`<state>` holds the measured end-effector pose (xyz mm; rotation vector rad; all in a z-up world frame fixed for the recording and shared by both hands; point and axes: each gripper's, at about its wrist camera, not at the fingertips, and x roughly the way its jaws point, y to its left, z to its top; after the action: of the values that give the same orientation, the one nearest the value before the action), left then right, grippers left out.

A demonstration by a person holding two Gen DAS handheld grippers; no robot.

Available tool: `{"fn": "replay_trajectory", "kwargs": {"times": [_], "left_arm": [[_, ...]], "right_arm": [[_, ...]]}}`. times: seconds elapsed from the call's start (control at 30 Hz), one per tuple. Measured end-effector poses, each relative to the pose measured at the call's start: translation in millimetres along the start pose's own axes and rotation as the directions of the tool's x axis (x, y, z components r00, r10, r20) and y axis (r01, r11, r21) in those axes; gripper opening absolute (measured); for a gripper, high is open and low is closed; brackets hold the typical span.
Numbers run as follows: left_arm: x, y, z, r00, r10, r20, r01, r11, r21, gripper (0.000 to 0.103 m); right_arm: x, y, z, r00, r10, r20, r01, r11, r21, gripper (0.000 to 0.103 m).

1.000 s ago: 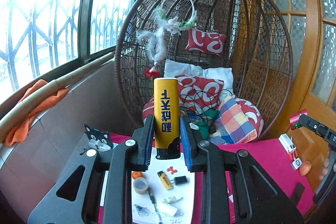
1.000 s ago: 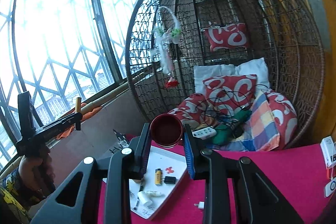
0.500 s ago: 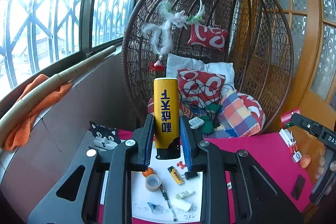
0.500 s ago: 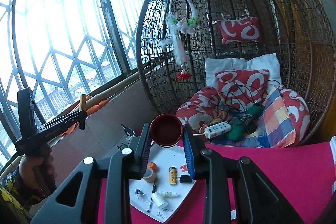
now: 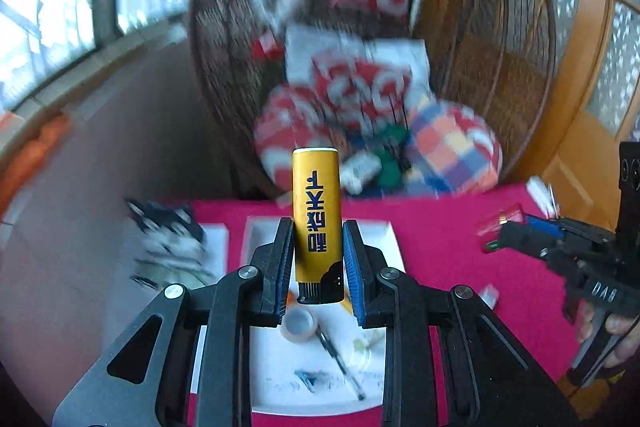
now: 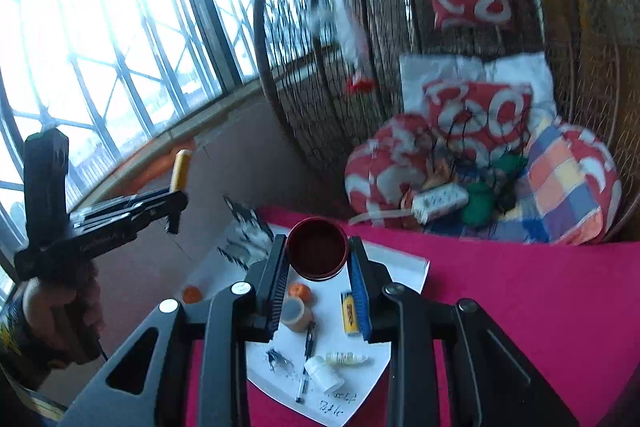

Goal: Organize rigid objects
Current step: 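Open the left tool releasing the lighter into the tray while the right tool releases the red cup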

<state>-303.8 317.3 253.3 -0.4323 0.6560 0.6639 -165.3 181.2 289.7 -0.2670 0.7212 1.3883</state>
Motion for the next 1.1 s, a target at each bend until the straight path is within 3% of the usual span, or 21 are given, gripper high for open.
{"fn": "replay_trajectory", "kwargs": {"times": [0.1, 0.23, 0.33, 0.5, 0.53, 0.57, 0.6, 0.63, 0.67, 0.7, 0.77, 1.1], "left_arm": [[57.3, 5.9, -11.1, 0.989, -0.024, -0.144, 0.024, 1.0, -0.003, 0.024], [122.7, 14.3, -31.2, 0.951, -0.036, -0.306, 0.029, 0.999, -0.026, 0.024], [147.6, 22.4, -46.3, 0.923, -0.042, -0.382, 0.017, 0.998, -0.068, 0.024], [163.1, 31.0, -58.8, 0.899, -0.008, -0.439, -0.025, 0.997, -0.07, 0.024], [163.5, 32.0, -60.0, 0.898, 0.004, -0.441, -0.036, 0.997, -0.064, 0.024], [162.3, 34.3, -60.2, 0.898, 0.01, -0.44, -0.042, 0.997, -0.064, 0.032], [161.7, 36.5, -59.4, 0.899, 0.007, -0.438, -0.041, 0.997, -0.069, 0.056], [160.6, 38.7, -59.1, 0.902, 0.009, -0.432, -0.046, 0.996, -0.077, 0.071], [158.5, 40.6, -58.7, 0.907, 0.01, -0.421, -0.05, 0.995, -0.085, 0.092], [156.3, 41.6, -58.2, 0.914, 0.014, -0.405, -0.055, 0.994, -0.089, 0.096], [153.1, 42.1, -57.3, 0.919, 0.041, -0.391, -0.078, 0.994, -0.08, 0.099], [107.1, 26.6, -45.3, 0.965, 0.093, -0.246, -0.113, 0.991, -0.07, 0.101]], "right_arm": [[44.2, -2.8, -16.1, 0.994, -0.02, -0.106, 0.022, 1.0, 0.019, 0.028], [93.5, -5.8, -41.7, 0.969, -0.057, -0.241, 0.065, 0.998, 0.025, 0.028], [116.3, -6.7, -60.3, 0.947, -0.08, -0.312, 0.095, 0.995, 0.033, 0.028], [135.8, -6.3, -80.6, 0.918, -0.099, -0.383, 0.132, 0.989, 0.059, 0.029], [137.7, -4.9, -83.3, 0.914, -0.103, -0.391, 0.136, 0.989, 0.058, 0.029], [138.2, -3.0, -85.6, 0.912, -0.104, -0.397, 0.137, 0.989, 0.056, 0.029], [138.0, -0.7, -87.0, 0.91, -0.105, -0.4, 0.136, 0.989, 0.051, 0.032], [141.0, 1.6, -86.4, 0.91, -0.108, -0.401, 0.138, 0.989, 0.046, 0.037], [141.3, 3.7, -85.6, 0.91, -0.11, -0.4, 0.138, 0.99, 0.04, 0.059], [141.3, 5.8, -85.3, 0.911, -0.11, -0.397, 0.134, 0.99, 0.035, 0.09], [139.1, 10.2, -83.9, 0.92, -0.121, -0.373, 0.138, 0.99, 0.018, 0.103], [112.8, 16.7, -68.8, 0.945, -0.185, -0.27, 0.18, 0.983, -0.043, 0.103]]}}
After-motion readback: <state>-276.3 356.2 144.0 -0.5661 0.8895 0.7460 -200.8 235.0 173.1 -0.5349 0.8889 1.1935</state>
